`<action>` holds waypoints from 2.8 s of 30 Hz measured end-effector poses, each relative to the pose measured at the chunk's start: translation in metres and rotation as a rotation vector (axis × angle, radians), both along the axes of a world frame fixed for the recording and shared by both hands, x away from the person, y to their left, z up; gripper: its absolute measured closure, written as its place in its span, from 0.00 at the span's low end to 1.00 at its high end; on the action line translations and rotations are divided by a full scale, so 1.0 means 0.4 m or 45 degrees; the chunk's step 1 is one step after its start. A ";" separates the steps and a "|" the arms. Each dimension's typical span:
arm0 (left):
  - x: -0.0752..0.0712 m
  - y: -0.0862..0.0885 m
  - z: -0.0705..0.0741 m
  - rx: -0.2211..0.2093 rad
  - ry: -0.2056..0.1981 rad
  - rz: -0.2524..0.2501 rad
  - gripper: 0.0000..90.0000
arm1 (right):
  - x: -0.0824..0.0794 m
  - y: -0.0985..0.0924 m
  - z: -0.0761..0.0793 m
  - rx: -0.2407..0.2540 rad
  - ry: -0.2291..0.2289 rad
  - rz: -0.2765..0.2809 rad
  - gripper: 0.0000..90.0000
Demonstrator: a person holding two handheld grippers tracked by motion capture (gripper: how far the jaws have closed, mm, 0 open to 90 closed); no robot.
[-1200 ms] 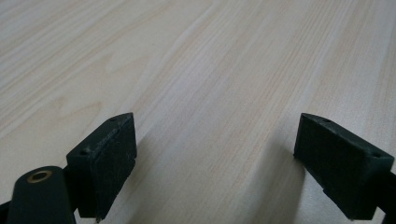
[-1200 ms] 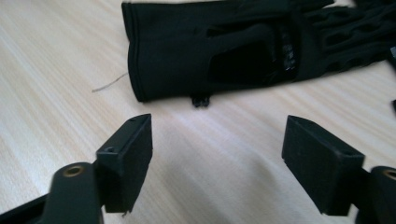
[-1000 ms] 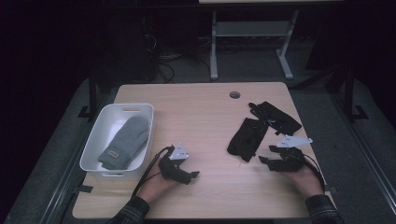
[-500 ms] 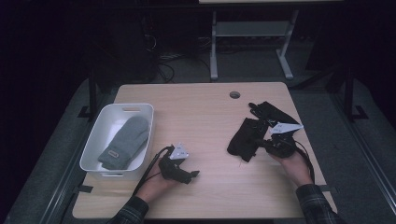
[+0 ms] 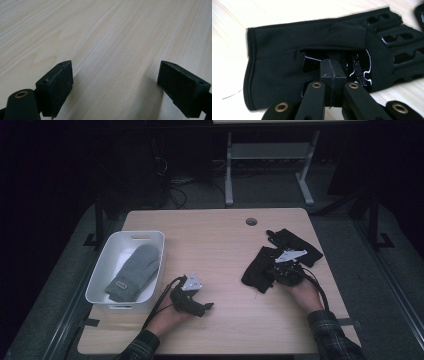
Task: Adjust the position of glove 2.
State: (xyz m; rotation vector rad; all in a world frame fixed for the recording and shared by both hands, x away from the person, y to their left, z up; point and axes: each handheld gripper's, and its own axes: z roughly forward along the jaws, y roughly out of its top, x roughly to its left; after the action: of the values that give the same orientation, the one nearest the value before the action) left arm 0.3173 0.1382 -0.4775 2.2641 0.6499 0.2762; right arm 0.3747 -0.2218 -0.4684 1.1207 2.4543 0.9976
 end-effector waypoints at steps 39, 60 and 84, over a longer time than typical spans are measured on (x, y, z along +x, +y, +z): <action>0.001 0.000 0.001 0.008 0.001 -0.001 0.14 | -0.090 0.169 0.010 0.006 0.059 0.393 1.00; 0.001 0.000 0.000 0.002 0.000 0.002 0.14 | -0.050 0.038 0.043 0.013 0.002 0.145 1.00; 0.000 0.000 0.000 0.003 0.008 0.003 0.13 | 0.110 0.158 0.008 0.003 -0.019 0.139 1.00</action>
State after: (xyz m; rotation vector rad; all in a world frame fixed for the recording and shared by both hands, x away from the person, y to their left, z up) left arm 0.3173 0.1380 -0.4774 2.2671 0.6557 0.2714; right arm 0.4189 -0.1586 -0.4653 0.9856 2.5267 1.0358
